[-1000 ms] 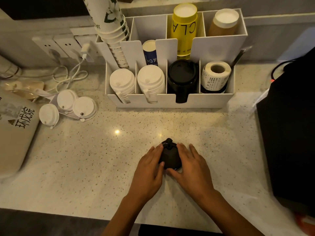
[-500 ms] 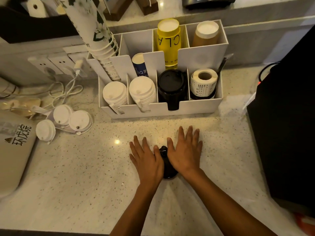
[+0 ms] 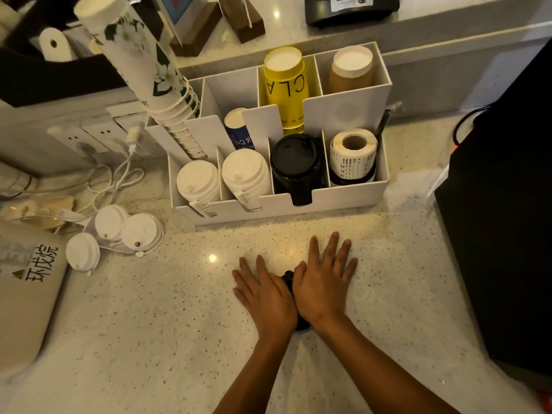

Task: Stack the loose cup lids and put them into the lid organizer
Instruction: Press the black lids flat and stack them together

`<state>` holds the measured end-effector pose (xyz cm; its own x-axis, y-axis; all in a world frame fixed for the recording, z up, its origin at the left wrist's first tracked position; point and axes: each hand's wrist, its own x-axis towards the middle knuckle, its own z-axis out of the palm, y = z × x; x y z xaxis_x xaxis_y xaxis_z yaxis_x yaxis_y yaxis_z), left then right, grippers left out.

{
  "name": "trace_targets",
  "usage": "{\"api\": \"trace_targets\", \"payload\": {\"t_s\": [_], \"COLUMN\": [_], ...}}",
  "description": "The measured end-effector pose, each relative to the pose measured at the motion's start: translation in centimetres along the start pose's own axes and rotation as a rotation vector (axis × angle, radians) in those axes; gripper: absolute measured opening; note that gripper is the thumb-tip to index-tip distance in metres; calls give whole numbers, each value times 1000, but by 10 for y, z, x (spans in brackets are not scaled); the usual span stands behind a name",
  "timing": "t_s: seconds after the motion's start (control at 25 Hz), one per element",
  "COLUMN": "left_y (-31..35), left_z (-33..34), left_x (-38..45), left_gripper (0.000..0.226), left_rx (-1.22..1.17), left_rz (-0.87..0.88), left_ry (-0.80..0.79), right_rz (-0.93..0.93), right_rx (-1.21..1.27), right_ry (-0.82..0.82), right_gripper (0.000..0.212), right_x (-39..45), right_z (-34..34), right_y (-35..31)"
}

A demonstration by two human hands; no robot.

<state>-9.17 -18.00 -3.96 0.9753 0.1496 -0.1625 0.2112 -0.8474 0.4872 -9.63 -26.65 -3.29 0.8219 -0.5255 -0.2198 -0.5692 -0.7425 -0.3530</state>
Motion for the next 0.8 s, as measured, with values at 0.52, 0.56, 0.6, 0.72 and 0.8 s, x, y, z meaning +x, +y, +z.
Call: {"api": "trace_targets", "payload": {"t_s": [0.52, 0.56, 0.6, 0.72, 0.8], "left_y": [-1, 0, 0, 0, -3], "left_z": [1, 0, -1, -4, -9], "left_x": [3, 4, 4, 3, 0], "left_gripper": [52, 55, 58, 61, 62], "left_rx": [2, -7, -16, -48, -69], "left_rz": [8, 5, 3, 23, 44], "left_ry": [20, 19, 14, -10, -22], "right_rz": [13, 24, 36, 73, 65], "right_rx": [8, 40, 86, 254, 318], "right_ry": [-70, -97, -138, -280, -378], "right_gripper": [46, 46, 46, 46, 47], "right_x": [-19, -25, -30, -31, -25], "right_z": [-33, -36, -38, -36, -37], "right_y": [4, 5, 6, 12, 17]}}
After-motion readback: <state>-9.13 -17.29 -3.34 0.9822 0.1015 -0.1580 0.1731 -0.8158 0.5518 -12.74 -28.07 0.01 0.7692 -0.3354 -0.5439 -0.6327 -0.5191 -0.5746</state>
